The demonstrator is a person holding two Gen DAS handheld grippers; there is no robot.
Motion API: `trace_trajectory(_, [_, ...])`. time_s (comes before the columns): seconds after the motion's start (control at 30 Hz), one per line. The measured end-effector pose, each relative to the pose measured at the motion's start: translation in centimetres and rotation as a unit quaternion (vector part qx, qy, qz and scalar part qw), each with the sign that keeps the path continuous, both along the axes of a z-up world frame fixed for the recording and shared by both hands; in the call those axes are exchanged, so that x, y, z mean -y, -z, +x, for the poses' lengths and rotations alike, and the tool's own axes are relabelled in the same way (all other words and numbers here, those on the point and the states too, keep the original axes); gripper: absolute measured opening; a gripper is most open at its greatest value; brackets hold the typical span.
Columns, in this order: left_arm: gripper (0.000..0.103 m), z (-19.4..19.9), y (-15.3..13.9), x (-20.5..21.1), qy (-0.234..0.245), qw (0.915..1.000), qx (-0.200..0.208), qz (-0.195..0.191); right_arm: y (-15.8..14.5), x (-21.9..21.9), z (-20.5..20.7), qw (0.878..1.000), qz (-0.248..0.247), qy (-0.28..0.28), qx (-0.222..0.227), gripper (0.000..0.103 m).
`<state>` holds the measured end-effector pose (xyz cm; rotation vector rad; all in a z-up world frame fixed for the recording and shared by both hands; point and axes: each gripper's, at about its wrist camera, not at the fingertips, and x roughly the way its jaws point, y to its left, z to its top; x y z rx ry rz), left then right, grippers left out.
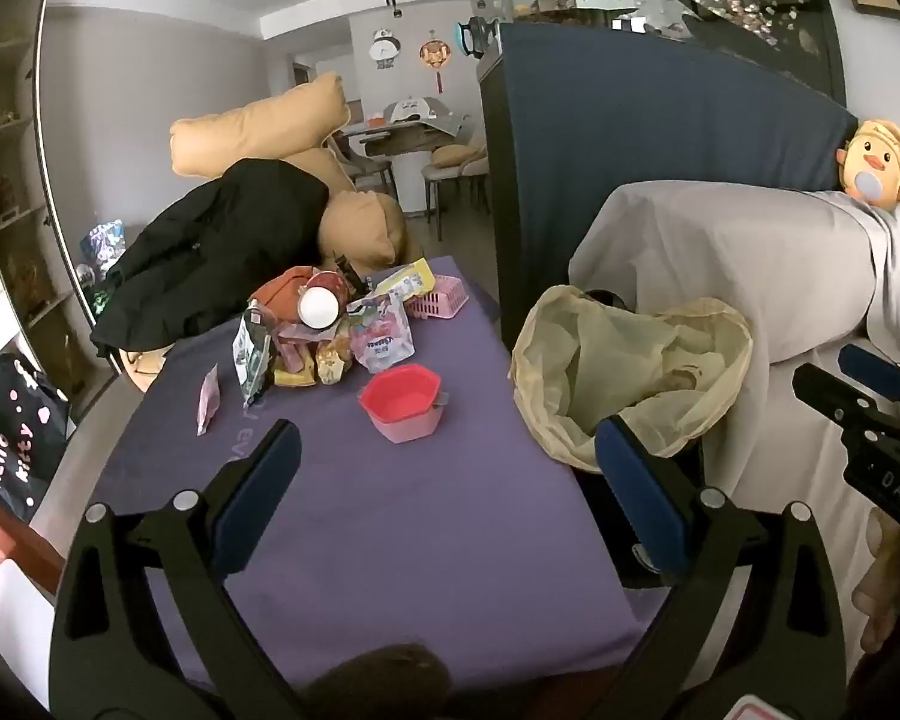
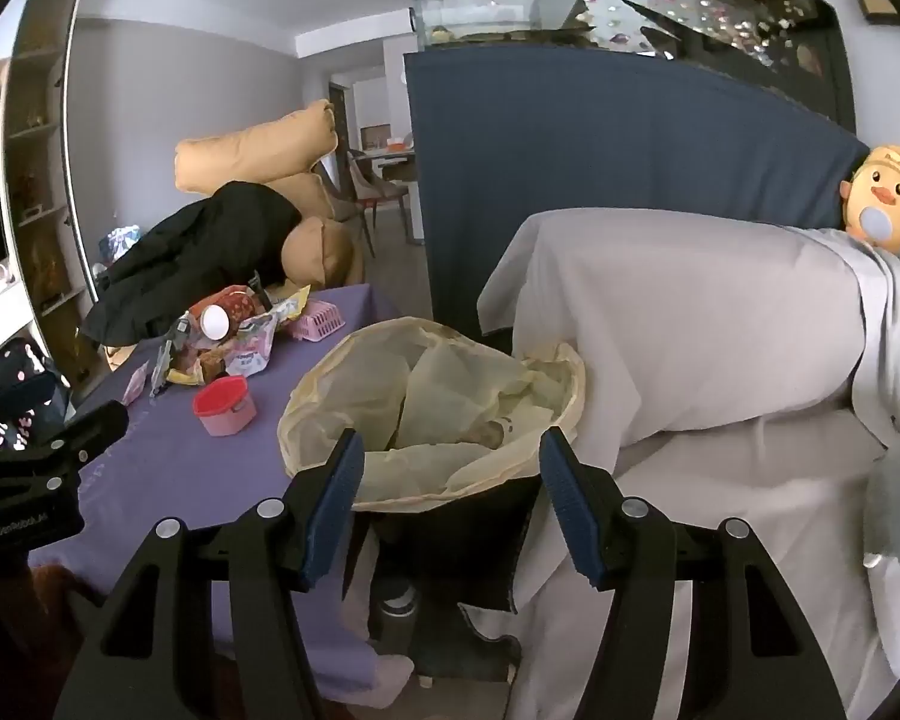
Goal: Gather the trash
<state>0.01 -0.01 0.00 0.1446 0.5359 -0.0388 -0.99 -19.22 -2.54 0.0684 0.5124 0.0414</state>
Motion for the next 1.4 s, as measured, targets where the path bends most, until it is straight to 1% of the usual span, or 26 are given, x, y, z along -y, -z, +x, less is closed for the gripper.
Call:
trace_trajectory(0.27, [0.094,-0.32,-0.10,0.03,-0.001,1.0000,0.006,0.001,0.01,-0.02,0.00,1.000,0.000,0.002,0.003,0.058])
trace_trajectory(0.3, [0.094,0.00,0.00,-0.02,0.000,1.0000,-0.001,-0.001,-0.13,-0.22,-0.06,1.000,0.000,0.001,0.003,0.058])
trace_trajectory(0.33, [0.094,0.01,-0.01,-0.02,0.000,1.0000,-0.001,-0.001,0.44,0.29,-0.10,1.000,0.005,0.001,0.000,0.058])
trace_trajectory(1.27, [0.094,0.03,0.23,0.00,0.001,1.0000,-0.003,-0.001,0.04,0.10,-0.13,1.000,0.009,0.003,0.000,0.058])
trace_trajectory(1.4, [0.094,-0.23,0.52,0.72,0.000,1.0000,-0.004,-0.002,-0.01,0.14,-0.12,1.000,0.009,0.002,0.000,0.058])
